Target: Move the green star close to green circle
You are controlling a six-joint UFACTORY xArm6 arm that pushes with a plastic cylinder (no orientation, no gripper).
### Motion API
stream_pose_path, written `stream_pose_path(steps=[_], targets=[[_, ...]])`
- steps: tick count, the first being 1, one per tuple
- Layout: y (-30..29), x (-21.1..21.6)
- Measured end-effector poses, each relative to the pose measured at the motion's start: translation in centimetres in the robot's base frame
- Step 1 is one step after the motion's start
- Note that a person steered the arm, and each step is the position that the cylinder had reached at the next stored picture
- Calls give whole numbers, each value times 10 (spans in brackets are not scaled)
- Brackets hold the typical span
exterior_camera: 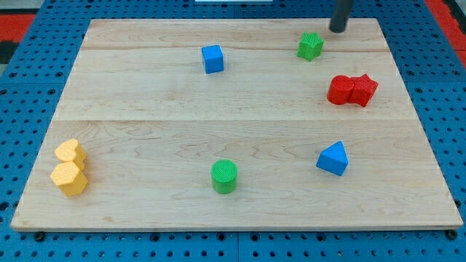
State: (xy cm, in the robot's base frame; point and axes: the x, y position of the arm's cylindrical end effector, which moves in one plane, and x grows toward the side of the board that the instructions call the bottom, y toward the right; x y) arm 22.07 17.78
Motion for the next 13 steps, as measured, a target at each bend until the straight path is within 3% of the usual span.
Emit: stream_pose_path(steps=[6, 9, 10, 12, 13], targets=[[-16, -28], [-28, 79], [-60, 101], [-61, 209], [-65, 239]])
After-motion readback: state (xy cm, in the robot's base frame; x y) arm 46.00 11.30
